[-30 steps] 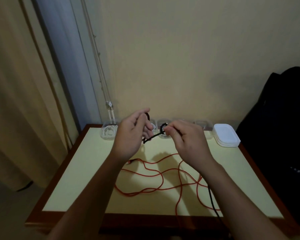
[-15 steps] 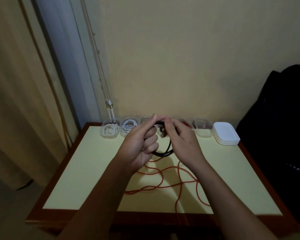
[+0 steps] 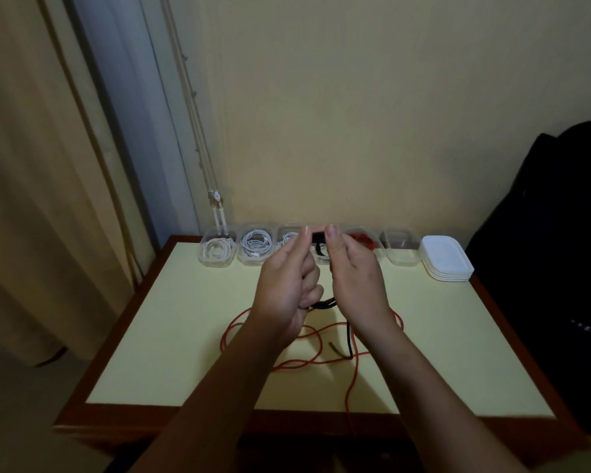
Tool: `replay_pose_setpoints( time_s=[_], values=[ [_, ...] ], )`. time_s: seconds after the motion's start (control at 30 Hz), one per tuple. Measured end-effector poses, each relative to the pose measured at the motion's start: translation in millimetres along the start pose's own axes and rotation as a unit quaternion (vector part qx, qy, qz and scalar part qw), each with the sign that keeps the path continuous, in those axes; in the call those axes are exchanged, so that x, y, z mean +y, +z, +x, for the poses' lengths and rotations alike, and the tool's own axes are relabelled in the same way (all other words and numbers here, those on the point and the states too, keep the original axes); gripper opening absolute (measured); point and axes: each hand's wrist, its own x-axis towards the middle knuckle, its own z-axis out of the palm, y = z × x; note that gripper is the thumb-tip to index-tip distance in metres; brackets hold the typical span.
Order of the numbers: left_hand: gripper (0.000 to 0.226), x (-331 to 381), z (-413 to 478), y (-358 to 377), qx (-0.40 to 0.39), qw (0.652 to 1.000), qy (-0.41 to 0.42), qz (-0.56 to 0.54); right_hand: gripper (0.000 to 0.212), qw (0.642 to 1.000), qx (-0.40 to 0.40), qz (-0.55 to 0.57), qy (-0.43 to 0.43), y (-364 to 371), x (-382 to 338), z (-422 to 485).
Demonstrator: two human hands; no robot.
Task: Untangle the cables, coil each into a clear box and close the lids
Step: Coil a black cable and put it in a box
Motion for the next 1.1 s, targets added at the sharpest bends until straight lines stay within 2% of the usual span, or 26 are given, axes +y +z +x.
replay_pose_setpoints(
  time_s=[0.33,0.5,0.63,0.77,0.83,0.97,1.1],
  values=[
    [0.029,17,7,-14,-0.012,0.998,-0.016,-0.062,0.041,0.999,-0.052,0.002,0.009,-9,6,4],
    [0.027,37,16,-39,0.016,0.985,-0.025,-0.172,0.016,0.998,-0.039,-0.057,-0.011,-26,28,8],
    [0.026,54,20,-59,0.046,0.970,-0.007,-0.240,0.011,0.997,-0.016,-0.079,0.003,-44,43,5],
    [0.020,62,23,-70,0.051,0.962,0.010,-0.268,0.006,0.997,0.050,-0.063,0.009,-52,54,1],
    [0.023,61,24,-73,0.059,0.958,0.013,-0.279,0.006,0.996,0.056,-0.065,0.013,-51,58,0],
    [0.032,55,25,-72,0.096,0.965,0.024,-0.244,0.012,0.984,0.014,-0.177,-0.028,-50,69,-2],
    [0.032,45,30,-68,0.125,0.983,0.050,-0.126,0.015,0.941,-0.064,-0.315,-0.107,-45,71,-3]
  ],
)
